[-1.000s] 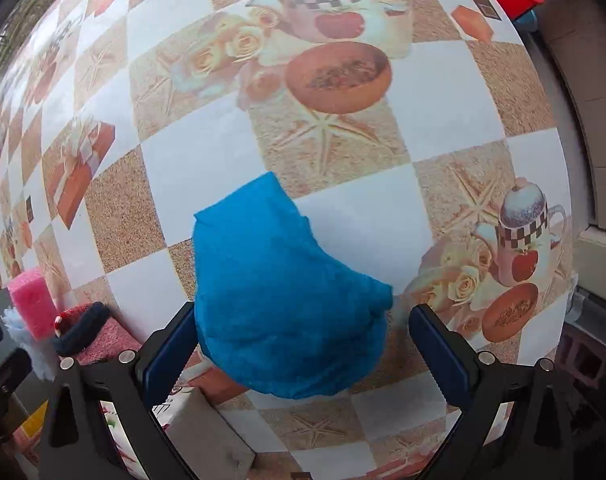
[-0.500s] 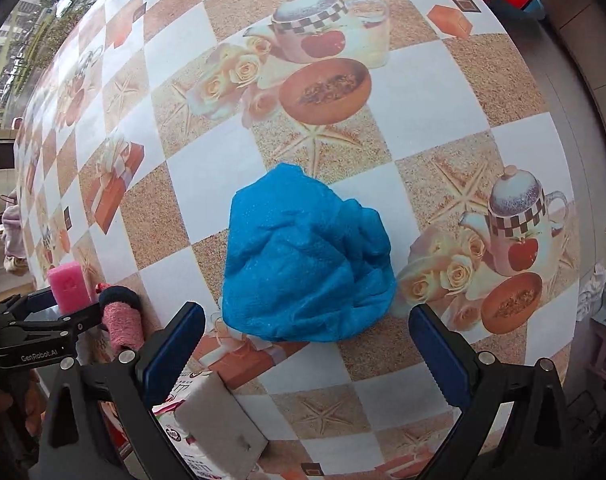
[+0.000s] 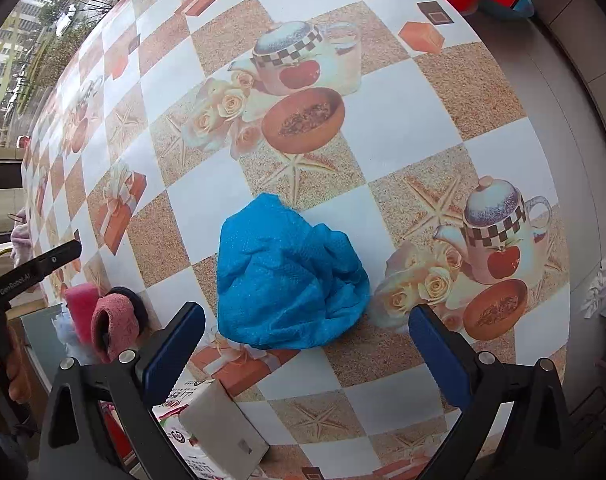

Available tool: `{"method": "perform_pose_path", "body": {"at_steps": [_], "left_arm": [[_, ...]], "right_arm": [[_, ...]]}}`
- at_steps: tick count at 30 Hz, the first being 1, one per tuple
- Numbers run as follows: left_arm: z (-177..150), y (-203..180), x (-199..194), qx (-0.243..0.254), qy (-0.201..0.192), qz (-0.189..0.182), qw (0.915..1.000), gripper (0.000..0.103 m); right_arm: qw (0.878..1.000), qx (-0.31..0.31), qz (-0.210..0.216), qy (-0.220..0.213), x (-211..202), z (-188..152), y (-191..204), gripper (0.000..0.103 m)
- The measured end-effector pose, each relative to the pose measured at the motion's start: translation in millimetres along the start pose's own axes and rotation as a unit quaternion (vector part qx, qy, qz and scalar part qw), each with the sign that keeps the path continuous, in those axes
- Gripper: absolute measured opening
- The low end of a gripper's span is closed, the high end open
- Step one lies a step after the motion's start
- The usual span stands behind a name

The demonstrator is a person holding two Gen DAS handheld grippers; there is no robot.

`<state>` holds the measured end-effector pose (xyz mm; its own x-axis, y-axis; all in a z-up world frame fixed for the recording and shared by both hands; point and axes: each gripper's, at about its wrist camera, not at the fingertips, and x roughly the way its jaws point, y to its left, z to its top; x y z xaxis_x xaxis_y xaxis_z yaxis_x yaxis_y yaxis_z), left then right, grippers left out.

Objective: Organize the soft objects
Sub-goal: 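Grasp pink-black sock with left gripper while right gripper grasps blue cloth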

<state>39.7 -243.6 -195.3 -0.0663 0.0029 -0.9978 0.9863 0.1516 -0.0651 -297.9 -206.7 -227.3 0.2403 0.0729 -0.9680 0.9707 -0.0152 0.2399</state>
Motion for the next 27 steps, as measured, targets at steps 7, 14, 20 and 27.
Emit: {"method": "perform_pose_path", "body": {"at_steps": [7, 14, 20, 27], "left_arm": [[-30.2, -50.3, -7.7, 0.047, 0.018, 0.004, 0.9987, 0.08], [-44.5, -72.5, 34.3, -0.001, 0.07, 0.026, 0.9972, 0.08], [-42.5, -80.6, 58.9, -0.018, 0.074, 0.061, 0.9952, 0.08], [-52.6, -79.3, 67.5, -0.027, 0.072, 0.056, 0.9955, 0.082]], "right_arm": [[1.0, -0.004, 0.009, -0.009, -10.7, 4.1, -7.6, 0.103], [0.999, -0.033, -0.021, -0.005, 9.4, 2.0, 7.8, 0.103], [0.996, -0.063, -0.063, -0.002, 26.3, 3.3, 14.0, 0.103], [0.987, -0.107, -0.119, 0.012, 38.2, -1.8, 31.7, 0.103]]}}
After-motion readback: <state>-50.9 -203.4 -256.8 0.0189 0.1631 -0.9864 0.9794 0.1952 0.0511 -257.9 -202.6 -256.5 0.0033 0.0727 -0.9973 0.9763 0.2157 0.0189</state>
